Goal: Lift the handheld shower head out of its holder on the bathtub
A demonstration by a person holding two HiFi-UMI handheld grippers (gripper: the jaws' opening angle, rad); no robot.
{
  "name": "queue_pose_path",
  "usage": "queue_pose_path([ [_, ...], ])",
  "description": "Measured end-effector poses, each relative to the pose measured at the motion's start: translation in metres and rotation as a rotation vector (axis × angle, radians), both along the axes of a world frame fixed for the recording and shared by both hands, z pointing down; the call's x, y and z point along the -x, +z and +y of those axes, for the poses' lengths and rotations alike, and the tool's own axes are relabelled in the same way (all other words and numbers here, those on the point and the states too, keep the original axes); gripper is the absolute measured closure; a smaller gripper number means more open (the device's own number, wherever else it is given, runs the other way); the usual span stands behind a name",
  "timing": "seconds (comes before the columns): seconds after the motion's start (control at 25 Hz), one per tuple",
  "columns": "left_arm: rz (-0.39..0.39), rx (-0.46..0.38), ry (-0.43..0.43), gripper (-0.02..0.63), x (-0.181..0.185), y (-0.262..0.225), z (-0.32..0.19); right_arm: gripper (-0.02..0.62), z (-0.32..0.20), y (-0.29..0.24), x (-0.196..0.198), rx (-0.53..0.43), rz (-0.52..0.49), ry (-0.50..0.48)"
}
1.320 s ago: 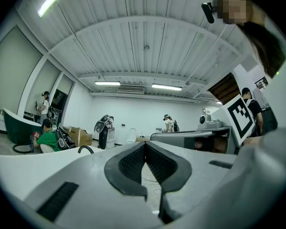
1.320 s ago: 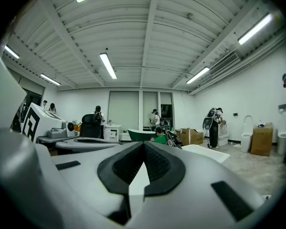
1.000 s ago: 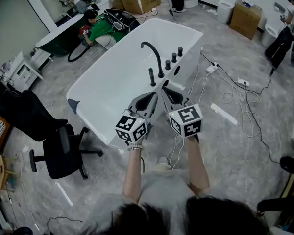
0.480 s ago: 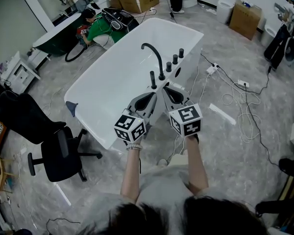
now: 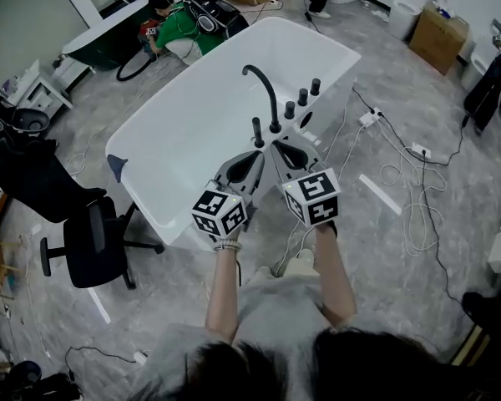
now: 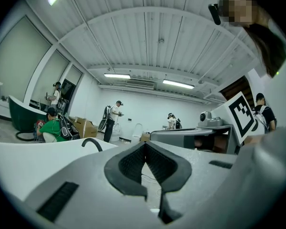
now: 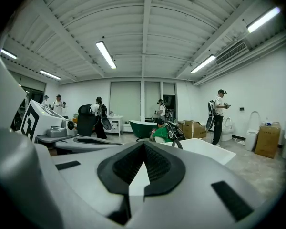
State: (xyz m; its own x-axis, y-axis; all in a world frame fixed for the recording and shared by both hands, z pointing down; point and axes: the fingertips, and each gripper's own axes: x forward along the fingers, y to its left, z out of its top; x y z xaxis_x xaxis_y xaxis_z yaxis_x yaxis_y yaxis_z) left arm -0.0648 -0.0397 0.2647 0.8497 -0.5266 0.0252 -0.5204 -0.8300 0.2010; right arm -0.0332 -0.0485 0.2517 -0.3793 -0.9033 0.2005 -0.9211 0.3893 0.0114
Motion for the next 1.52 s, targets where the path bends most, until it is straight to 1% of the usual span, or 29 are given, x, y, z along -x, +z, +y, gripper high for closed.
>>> queue_pose_path([
  [0.2, 0.003, 0.003, -0.045, 0.601, -0.023, 0.005, -0.014, 0.595, -0.016, 0.003, -0.022, 0.007, 0.0, -0.053],
  [0.44, 0.03, -0.006, -0.114, 0.601, -0.049, 0.006, -0.034, 0.595, -0.029, -0.003, -0.049, -0.017, 0.038, -0.139],
  [0.64, 0.028, 0.001, -0.161, 0.601, -0.069, 0.014, -0.033, 0.595, -0.036, 0.008, -0.074, -0.003, 0.032, -0.161],
  [0.96, 0.002, 0.065, -0.226, 0.601, -0.051, 0.038, -0.044, 0.595, -0.054, 0.042, -0.069, 0.071, -0.023, -0.175],
  [1.12, 0.008, 0.084, -0.251, 0.601, -0.041, 0.049, -0.058, 0.595, -0.068, 0.057, -0.065, 0.099, -0.038, -0.183],
  [1.52, -0.037, 0.173, -0.251, 0.601, -0.02, 0.098, -0.09, 0.595, -0.106, 0.118, -0.043, 0.2, -0.03, -0.225],
])
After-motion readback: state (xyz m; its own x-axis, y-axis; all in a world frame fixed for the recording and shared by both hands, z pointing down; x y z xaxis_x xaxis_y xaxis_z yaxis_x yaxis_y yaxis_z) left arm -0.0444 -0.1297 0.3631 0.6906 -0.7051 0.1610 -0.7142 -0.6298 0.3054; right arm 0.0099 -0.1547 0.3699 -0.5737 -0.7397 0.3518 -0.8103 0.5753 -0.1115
